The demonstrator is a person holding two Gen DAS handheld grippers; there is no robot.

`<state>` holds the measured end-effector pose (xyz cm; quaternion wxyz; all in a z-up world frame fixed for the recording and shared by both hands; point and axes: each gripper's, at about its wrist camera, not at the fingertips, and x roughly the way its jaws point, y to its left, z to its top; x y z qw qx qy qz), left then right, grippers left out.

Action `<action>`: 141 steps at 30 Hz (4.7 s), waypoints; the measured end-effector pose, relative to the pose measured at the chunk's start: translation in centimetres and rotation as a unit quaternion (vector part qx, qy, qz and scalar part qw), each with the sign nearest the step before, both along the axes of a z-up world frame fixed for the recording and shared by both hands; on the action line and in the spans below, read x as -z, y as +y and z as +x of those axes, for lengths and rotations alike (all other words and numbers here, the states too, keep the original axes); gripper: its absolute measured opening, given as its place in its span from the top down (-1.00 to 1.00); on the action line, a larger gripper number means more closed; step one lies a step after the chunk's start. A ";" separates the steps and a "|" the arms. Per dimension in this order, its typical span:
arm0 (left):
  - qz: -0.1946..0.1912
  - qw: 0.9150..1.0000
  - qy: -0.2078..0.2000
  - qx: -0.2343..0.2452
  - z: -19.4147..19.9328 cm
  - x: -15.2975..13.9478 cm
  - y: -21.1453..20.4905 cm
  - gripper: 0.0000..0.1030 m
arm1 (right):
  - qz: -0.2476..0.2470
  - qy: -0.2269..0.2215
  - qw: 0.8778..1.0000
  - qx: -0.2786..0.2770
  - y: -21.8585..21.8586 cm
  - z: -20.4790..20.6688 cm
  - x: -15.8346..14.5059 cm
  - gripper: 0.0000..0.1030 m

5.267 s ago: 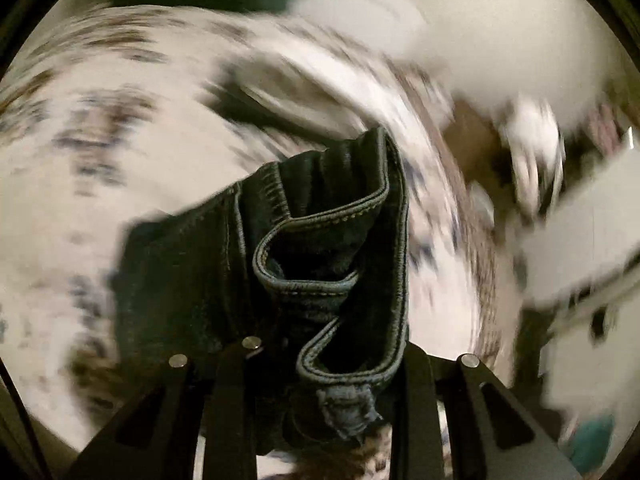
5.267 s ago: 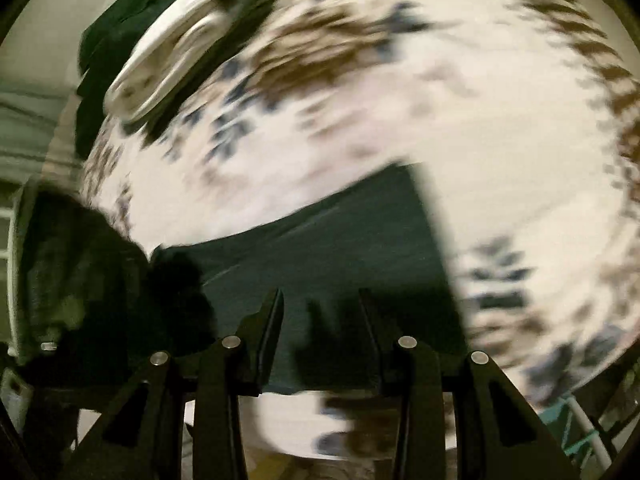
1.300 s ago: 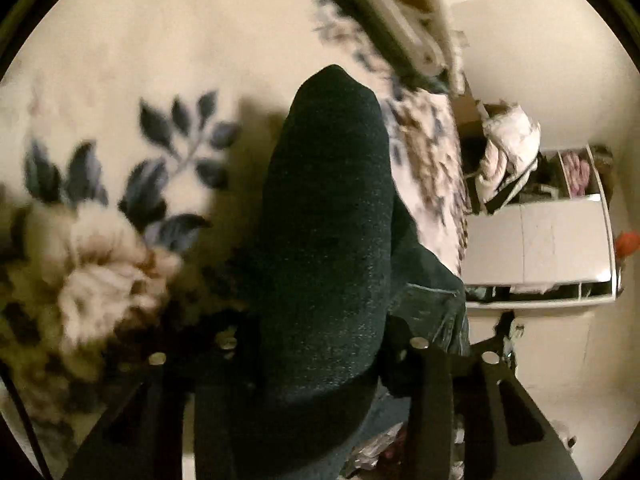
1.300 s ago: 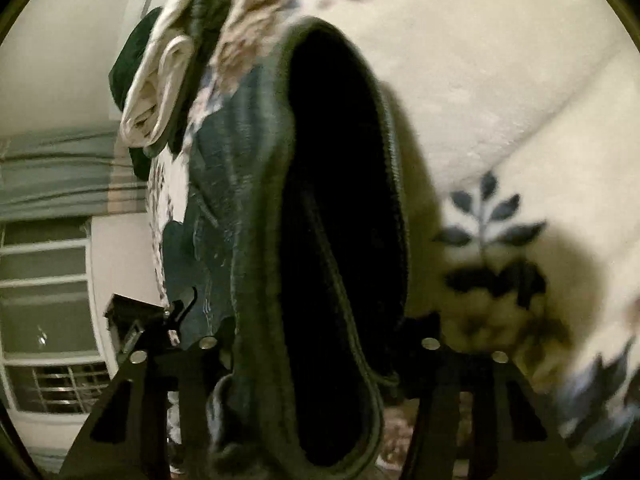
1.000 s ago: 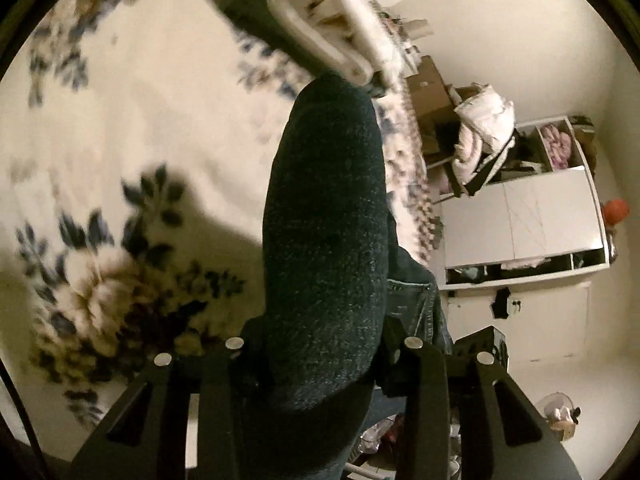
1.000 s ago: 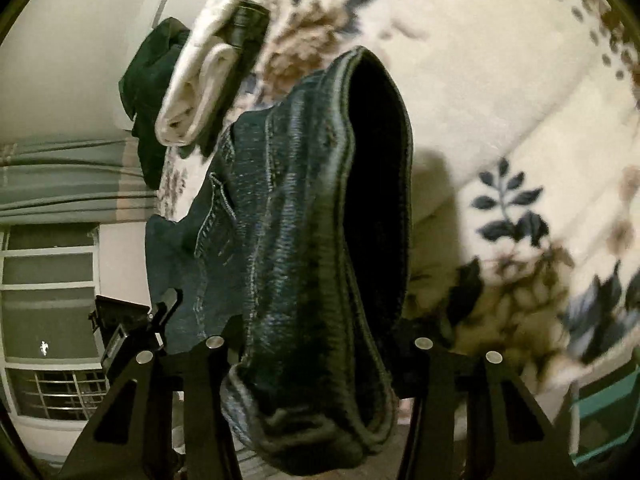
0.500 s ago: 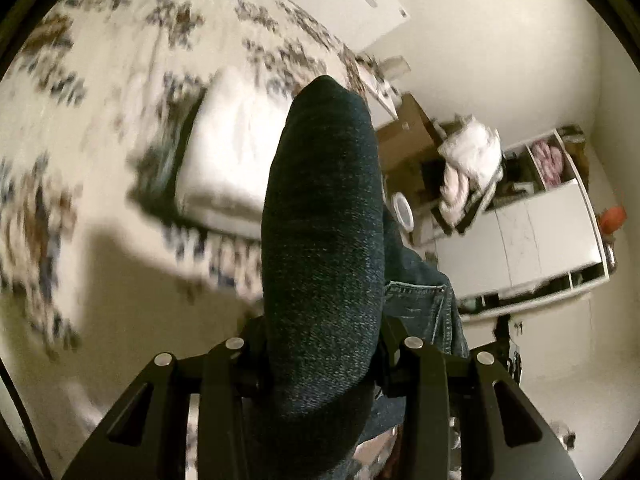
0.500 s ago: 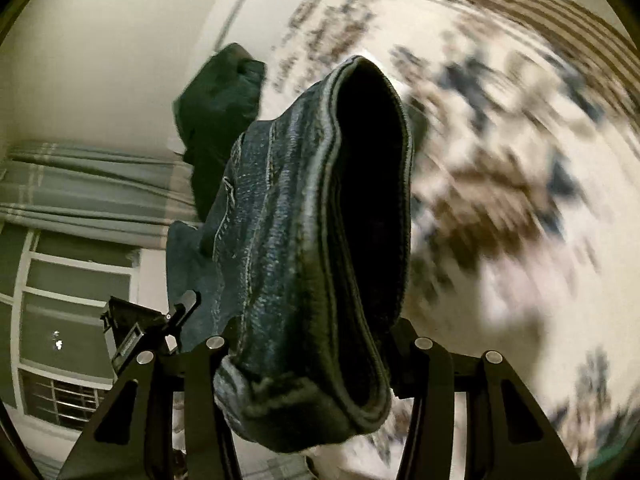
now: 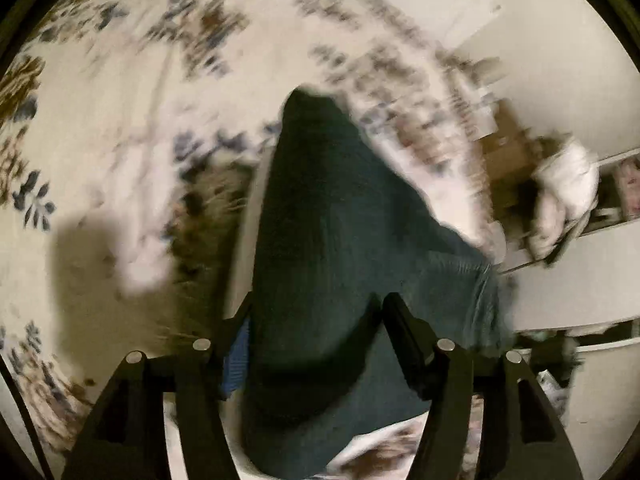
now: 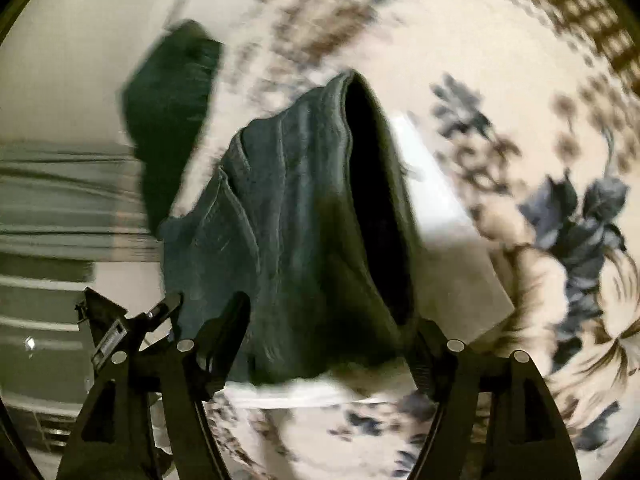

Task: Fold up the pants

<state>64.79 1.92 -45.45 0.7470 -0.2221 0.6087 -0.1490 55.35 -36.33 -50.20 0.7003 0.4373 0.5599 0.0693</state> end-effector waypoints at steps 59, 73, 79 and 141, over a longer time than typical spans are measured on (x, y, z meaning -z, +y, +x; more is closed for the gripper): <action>0.212 0.924 -0.318 -0.021 -46.6 -45.4 2.2 -0.91 | -0.463 -0.232 0.855 -0.029 21.4 -51.4 -63.5 -0.93; 0.218 0.913 -0.344 -0.030 -45.6 -45.0 2.1 -1.00 | -0.461 -0.239 0.855 -0.003 21.3 -49.8 -63.4 -0.97; 0.241 0.912 -0.331 -0.031 -43.5 -42.8 1.5 -1.00 | -0.481 -0.232 0.846 0.003 20.3 -45.9 -60.5 -0.97; 0.252 0.929 -0.272 -0.007 -41.4 -38.3 -0.1 -1.00 | -0.457 -0.174 0.871 -0.041 18.1 -41.6 -52.3 -0.98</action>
